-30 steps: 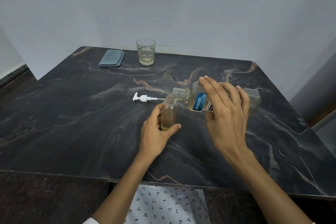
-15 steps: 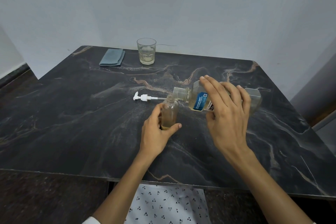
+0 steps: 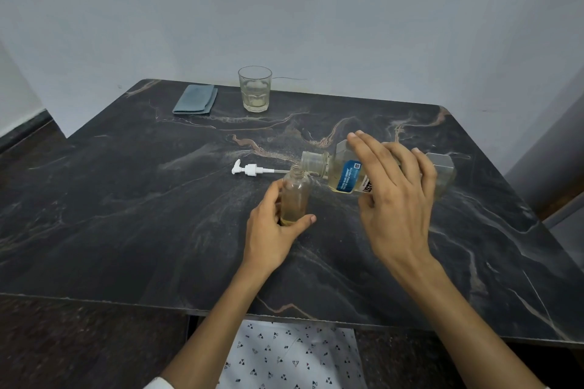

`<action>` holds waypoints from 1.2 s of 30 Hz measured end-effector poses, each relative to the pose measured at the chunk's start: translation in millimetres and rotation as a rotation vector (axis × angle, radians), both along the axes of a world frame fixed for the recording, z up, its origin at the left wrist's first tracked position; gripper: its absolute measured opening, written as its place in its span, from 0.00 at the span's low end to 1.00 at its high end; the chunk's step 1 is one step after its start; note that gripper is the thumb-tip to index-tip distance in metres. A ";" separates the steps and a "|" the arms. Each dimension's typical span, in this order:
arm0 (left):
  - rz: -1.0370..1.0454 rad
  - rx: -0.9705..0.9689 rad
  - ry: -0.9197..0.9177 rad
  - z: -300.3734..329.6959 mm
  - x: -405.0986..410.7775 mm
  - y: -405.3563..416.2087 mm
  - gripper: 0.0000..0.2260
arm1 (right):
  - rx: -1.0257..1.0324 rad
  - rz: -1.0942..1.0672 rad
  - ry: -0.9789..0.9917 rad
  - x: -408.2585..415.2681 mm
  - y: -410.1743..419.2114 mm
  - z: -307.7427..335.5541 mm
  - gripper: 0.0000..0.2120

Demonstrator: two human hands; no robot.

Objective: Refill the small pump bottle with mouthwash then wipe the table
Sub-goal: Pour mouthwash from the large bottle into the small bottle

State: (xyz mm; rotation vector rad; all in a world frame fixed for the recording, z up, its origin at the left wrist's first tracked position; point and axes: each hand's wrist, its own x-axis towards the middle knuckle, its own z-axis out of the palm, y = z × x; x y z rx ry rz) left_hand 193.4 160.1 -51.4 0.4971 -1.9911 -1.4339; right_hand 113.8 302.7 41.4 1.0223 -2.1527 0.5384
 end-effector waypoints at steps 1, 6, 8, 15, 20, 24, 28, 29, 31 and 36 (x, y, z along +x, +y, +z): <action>0.000 -0.003 -0.001 0.4 0.0 0.1 0.25 | -0.001 0.001 -0.001 0.0 0.0 0.0 0.41; -0.003 -0.006 -0.003 0.1 -0.2 0.1 0.26 | 0.001 0.000 0.002 -0.3 0.1 -0.3 0.42; -0.003 -0.009 -0.003 -0.2 -0.3 0.1 0.26 | 0.000 0.002 0.002 -0.4 0.1 -0.7 0.42; -0.003 -0.010 -0.003 0.3 -0.6 0.1 0.27 | -0.001 0.007 0.005 -1.6 0.0 -0.8 0.42; 0.002 -0.014 -0.011 0.6 -0.1 0.1 0.27 | 0.000 0.007 -0.002 -1.7 0.1 -1.1 0.42; 0.008 -0.009 -0.015 0.4 -0.4 0.3 0.27 | 0.007 0.002 -0.003 -1.6 0.2 -0.8 0.42; 0.005 -0.001 -0.014 0.1 -0.4 0.6 0.27 | 0.003 -0.003 0.003 -1.2 0.0 -0.8 0.42; 0.004 -0.002 -0.016 0.1 -0.3 0.6 0.27 | 0.003 -0.004 0.006 -1.2 -0.1 -0.8 0.42; 0.003 -0.002 -0.021 0.6 -0.2 0.7 0.27 | 0.002 -0.002 0.009 -1.2 -0.3 -1.1 0.42; 0.003 0.002 -0.026 1.2 -0.4 0.9 0.28 | 0.000 -0.001 0.011 -1.5 -0.1 -0.9 0.42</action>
